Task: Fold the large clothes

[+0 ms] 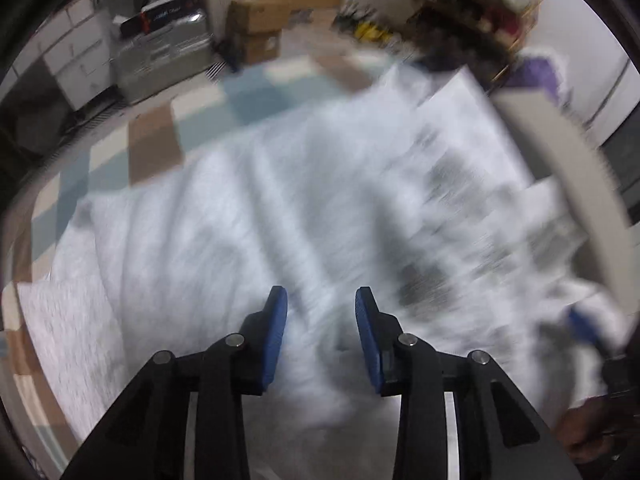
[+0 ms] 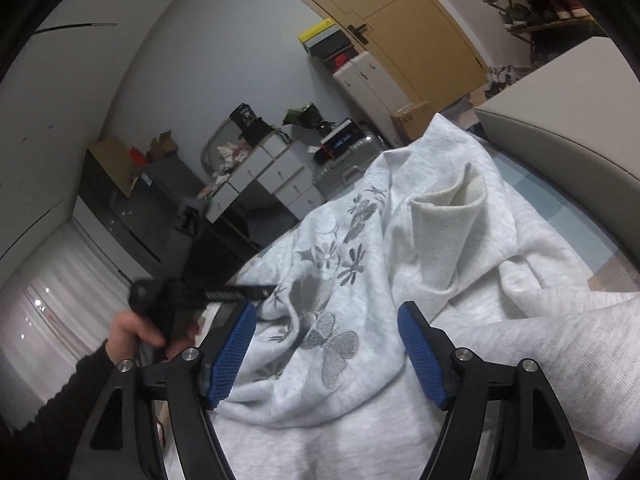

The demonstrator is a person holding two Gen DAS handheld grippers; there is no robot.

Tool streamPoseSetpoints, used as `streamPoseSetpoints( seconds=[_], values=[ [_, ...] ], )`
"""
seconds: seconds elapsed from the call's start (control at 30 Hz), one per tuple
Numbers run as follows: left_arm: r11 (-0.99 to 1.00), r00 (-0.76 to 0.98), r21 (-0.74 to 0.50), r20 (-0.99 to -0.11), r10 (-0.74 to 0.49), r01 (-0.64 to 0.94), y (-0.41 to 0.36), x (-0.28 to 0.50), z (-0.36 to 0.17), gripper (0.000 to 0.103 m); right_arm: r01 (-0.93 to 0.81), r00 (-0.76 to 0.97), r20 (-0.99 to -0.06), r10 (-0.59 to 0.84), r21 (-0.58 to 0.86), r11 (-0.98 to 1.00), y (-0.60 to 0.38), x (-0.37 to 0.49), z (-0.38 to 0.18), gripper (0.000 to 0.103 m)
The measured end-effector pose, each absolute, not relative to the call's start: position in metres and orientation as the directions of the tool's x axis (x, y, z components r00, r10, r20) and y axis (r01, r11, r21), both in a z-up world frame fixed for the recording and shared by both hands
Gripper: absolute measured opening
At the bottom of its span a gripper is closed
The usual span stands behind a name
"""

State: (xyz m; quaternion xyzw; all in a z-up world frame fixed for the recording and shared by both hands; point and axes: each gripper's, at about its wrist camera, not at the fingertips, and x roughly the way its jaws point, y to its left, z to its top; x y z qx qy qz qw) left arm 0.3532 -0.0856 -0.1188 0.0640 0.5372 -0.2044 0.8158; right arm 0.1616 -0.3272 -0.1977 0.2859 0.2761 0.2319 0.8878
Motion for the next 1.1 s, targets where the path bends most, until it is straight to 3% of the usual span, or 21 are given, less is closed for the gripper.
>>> streamPoseSetpoints(
  seconds=[0.13,0.3,0.43,0.57,0.7,0.8,0.87,0.97,1.03,1.1],
  values=[
    [0.892,0.436,-0.015,-0.869,-0.236,0.452,-0.111,0.359,-0.094,0.03,-0.253,0.742,-0.335,0.58,0.661,0.706,-0.334,0.162,-0.203,0.075],
    [0.906,0.282,-0.025,-0.946,-0.158,0.422,-0.126,0.379,-0.164,0.03,-0.234,0.745,-0.321,0.586,0.696,0.679,-0.344,0.164,-0.209,0.075],
    [0.91,0.286,-0.022,-0.946,-0.153,0.414,-0.124,0.38,-0.151,0.029,-0.228,0.748,-0.315,0.584,0.704,0.672,-0.347,0.165,-0.21,0.075],
    [0.868,0.342,-0.071,-0.901,-0.267,0.492,-0.14,0.363,-0.097,0.027,-0.229,0.748,-0.314,0.584,0.705,0.671,-0.347,0.166,-0.21,0.075],
    [0.789,0.319,-0.096,-0.88,-0.352,0.607,-0.187,0.346,-0.077,0.029,-0.225,0.759,-0.302,0.577,0.71,0.667,-0.35,0.163,-0.209,0.075],
    [0.724,0.243,-0.162,-0.875,-0.42,0.67,-0.22,0.338,-0.087,0.029,-0.195,0.843,-0.229,0.486,0.712,0.674,-0.369,0.145,-0.202,0.076],
    [0.734,0.217,-0.151,-0.899,-0.38,0.662,-0.231,0.337,-0.115,0.029,-0.186,0.884,-0.169,0.436,0.729,0.659,-0.385,0.133,-0.201,0.084],
    [0.728,0.138,-0.153,-0.936,-0.324,0.669,-0.24,0.337,-0.158,0.028,-0.15,0.893,-0.162,0.419,0.772,0.618,-0.397,0.133,-0.209,0.086],
    [0.702,0.143,-0.154,-0.928,-0.345,0.695,-0.236,0.337,-0.155,0.028,-0.136,0.887,-0.178,0.426,0.781,0.609,-0.398,0.137,-0.212,0.086],
    [0.706,0.103,-0.23,-0.913,-0.394,0.67,-0.218,0.345,-0.135,0.028,-0.141,0.889,-0.174,0.423,0.776,0.614,-0.396,0.137,-0.211,0.086]
  ],
)
